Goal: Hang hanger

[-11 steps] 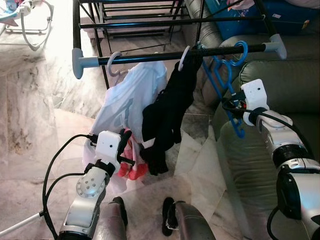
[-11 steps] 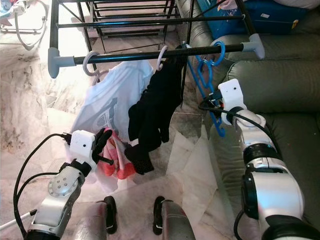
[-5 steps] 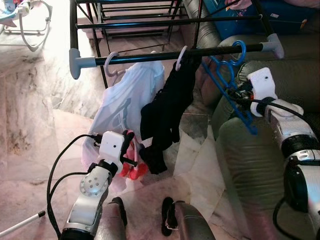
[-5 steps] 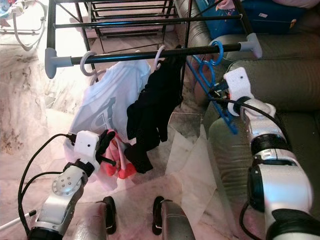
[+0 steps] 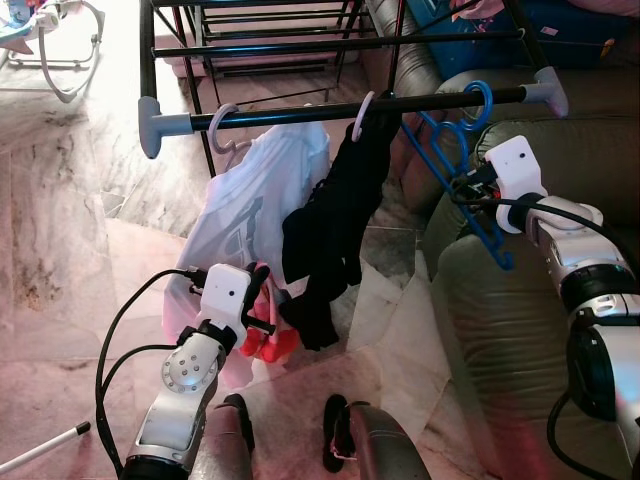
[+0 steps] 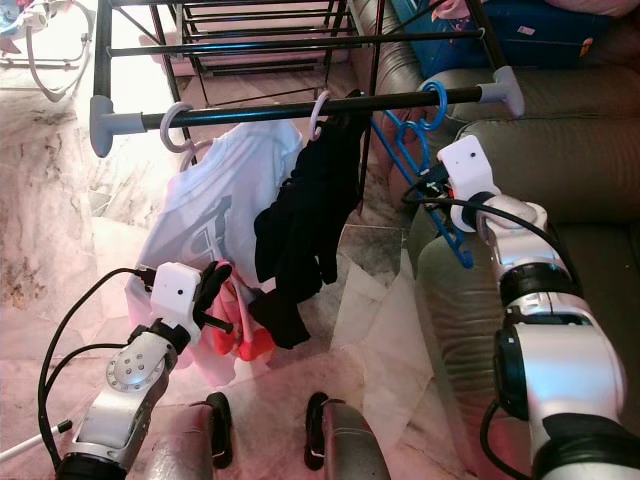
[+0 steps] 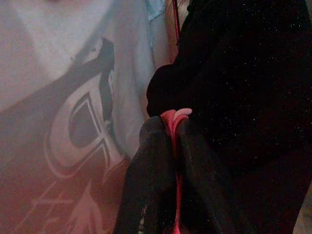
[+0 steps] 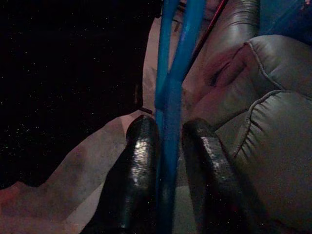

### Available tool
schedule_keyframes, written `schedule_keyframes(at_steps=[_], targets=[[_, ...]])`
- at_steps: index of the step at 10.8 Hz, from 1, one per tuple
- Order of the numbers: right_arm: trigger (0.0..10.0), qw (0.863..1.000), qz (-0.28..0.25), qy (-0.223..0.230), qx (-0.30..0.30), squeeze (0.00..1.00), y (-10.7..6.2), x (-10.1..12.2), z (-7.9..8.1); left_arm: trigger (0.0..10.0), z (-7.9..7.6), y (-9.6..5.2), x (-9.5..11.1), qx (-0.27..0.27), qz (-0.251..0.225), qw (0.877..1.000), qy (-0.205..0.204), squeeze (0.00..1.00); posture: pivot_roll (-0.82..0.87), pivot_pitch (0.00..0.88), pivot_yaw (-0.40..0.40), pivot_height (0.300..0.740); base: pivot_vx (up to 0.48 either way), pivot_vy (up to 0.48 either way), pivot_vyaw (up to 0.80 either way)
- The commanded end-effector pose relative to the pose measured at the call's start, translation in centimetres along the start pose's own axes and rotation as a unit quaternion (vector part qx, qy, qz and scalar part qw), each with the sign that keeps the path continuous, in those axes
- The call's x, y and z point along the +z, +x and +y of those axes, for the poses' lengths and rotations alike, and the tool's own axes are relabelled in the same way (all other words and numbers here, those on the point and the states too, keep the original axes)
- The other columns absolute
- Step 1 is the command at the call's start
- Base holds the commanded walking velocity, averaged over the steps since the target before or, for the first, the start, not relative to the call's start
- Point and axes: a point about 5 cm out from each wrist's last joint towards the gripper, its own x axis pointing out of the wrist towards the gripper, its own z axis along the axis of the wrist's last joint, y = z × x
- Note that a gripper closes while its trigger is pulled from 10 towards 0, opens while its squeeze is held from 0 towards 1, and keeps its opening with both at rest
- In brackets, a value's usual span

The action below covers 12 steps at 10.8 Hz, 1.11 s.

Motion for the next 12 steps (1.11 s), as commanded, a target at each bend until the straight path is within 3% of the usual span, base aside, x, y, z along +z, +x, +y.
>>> schedule_keyframes(at_steps=[1, 8, 10, 12], targets=[[0.0, 1.0, 0.014, -0.005, 0.004, 0.0, -0.1, -0.1, -0.2, 10.0, -0.3, -0.1, -0.4, -0.003, 0.009, 1.0, 0.002, 0.0, -0.01, 0.217, -0.083, 0.74, 0.0, 0.0, 0.0], [0.0, 1.0, 0.006, -0.001, 0.0, 0.0, 0.0, 0.4, -0.4, 10.0, -0.3, 0.0, -0.6, -0.003, 0.014, 1.0, 0.005, 0.0, -0.01, 0.21, -0.086, 0.74, 0.0, 0.0, 0.0], [0.0, 0.993, -0.06, 0.073, -0.072, 0.0, 0.0, 1.0, -0.9, 10.0, -0.1, -0.2, -0.8, 0.001, 0.017, 1.0, 0.006, 0.0, 0.0, 0.209, -0.083, 0.74, 0.0, 0.0, 0.0], [0.0, 0.982, -0.113, 0.116, -0.092, 0.0, -0.6, -0.9, 0.4, 10.0, 0.1, -0.8, -1.0, 0.01, 0.018, 1.0, 0.005, 0.0, 0.01, 0.203, -0.094, 0.74, 0.0, 0.0, 0.0]])
